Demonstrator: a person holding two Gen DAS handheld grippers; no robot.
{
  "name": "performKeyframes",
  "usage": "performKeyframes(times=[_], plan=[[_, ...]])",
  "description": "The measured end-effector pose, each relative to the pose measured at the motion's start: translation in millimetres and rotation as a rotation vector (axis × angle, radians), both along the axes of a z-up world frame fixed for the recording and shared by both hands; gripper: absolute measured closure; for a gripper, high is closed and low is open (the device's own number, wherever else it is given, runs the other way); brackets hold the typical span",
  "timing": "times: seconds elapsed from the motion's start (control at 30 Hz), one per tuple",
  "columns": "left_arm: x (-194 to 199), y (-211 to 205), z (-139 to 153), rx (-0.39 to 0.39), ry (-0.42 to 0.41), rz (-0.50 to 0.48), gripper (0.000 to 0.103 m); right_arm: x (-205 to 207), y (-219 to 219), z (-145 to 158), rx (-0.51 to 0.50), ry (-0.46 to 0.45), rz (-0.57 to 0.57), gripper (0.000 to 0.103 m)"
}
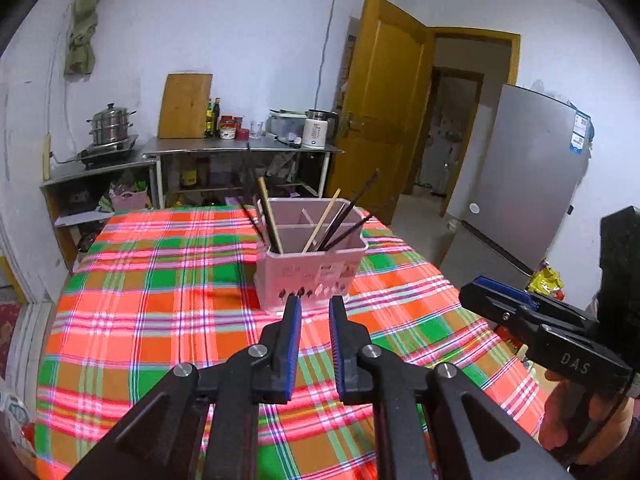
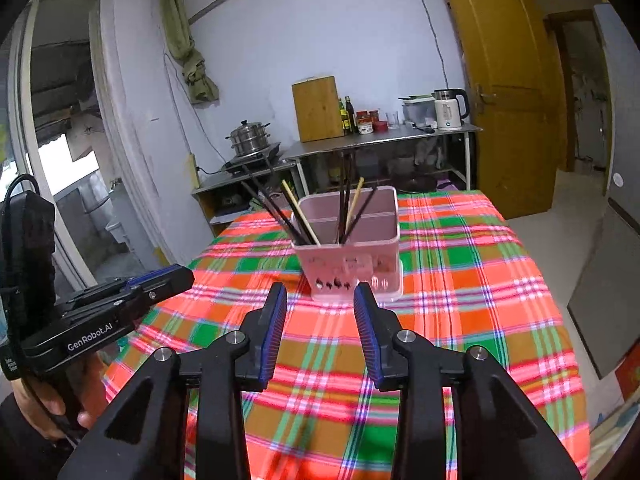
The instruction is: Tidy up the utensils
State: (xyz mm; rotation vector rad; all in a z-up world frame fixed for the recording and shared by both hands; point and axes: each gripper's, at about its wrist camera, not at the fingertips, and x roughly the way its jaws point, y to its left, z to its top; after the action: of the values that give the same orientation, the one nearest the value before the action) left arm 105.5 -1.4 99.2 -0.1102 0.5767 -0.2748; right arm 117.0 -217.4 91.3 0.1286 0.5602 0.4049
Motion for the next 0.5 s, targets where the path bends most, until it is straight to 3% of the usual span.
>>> performKeyframes(times=[0.2,0.33,0.5], plan=[[-19.3,-1.3,-31.6,0.011,-0.067,0.034,0.090,-18.2,4.9,-32.9,-0.047,-0.005,-0.026,0.067],[-24.7,-2.8,-56.8,0.039,-0.064,0.056,0.090,-29.9,12.3,-56.9,-0.100,-0.036,-0.027,0.067],[-29.7,-0.3,-75.6,0.066,-0.070,0.084,0.090,-38.4,11.8,-71.2,-0.088,-0.051,-0.031,0.067]])
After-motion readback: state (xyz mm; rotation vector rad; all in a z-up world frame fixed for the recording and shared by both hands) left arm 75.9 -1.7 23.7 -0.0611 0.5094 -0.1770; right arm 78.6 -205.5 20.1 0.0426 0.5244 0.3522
